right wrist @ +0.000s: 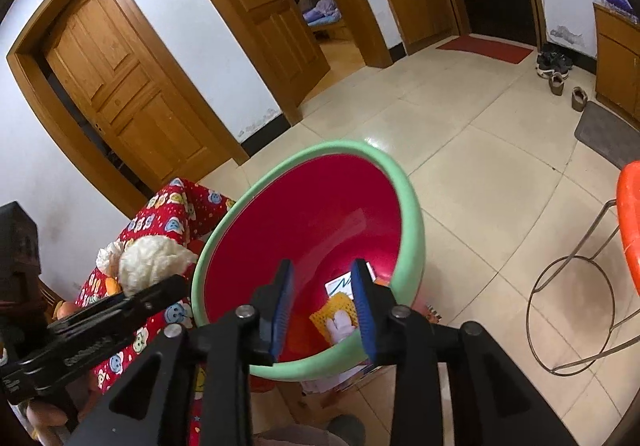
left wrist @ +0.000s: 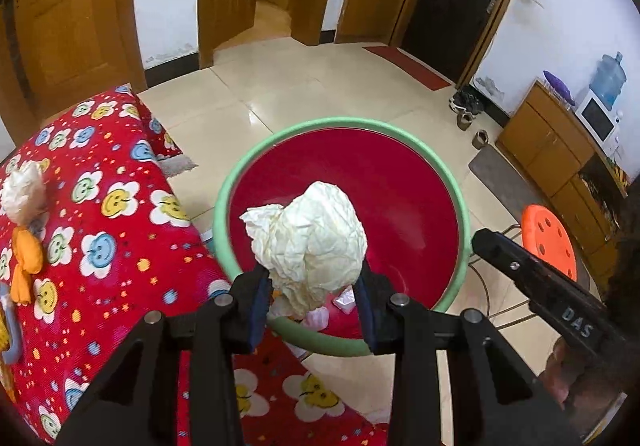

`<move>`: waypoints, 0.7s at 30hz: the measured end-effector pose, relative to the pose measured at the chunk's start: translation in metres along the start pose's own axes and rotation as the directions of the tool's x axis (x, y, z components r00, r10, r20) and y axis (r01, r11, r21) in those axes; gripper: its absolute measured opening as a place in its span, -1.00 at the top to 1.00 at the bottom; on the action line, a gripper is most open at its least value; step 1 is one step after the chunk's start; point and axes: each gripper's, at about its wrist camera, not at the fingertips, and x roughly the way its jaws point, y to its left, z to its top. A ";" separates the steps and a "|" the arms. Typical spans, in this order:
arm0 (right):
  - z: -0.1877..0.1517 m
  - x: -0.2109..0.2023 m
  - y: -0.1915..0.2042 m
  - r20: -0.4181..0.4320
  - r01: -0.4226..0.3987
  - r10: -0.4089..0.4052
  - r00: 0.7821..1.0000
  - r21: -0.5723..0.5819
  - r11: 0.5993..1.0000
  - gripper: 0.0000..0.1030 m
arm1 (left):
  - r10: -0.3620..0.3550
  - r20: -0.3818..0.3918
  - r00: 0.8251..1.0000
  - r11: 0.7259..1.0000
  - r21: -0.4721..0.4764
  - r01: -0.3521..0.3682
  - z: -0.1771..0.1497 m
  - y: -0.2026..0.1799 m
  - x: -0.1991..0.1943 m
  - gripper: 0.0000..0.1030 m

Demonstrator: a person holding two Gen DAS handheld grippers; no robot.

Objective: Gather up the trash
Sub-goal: 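Open the left tool to drop the tissue into the bucket, then move both tools back over the table toward the yellow foam net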

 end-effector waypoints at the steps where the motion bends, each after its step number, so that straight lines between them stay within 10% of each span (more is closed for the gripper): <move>1: 0.000 -0.002 -0.001 0.005 0.002 -0.002 1.000 0.000 1.000 0.30 | 0.000 -0.001 1.000 1.000 0.001 0.000 0.000 -0.001 0.001 0.29; 10: 0.000 -0.006 -0.005 0.014 0.005 -0.005 1.000 0.018 1.000 0.13 | 0.036 0.002 0.999 0.999 0.010 -0.036 -0.001 -0.007 0.001 -0.25; 21: -0.002 -0.016 0.003 0.030 -0.007 0.007 1.000 0.006 1.000 -0.15 | 0.054 0.023 0.998 0.998 -0.039 -0.053 -0.006 0.009 -0.021 -0.27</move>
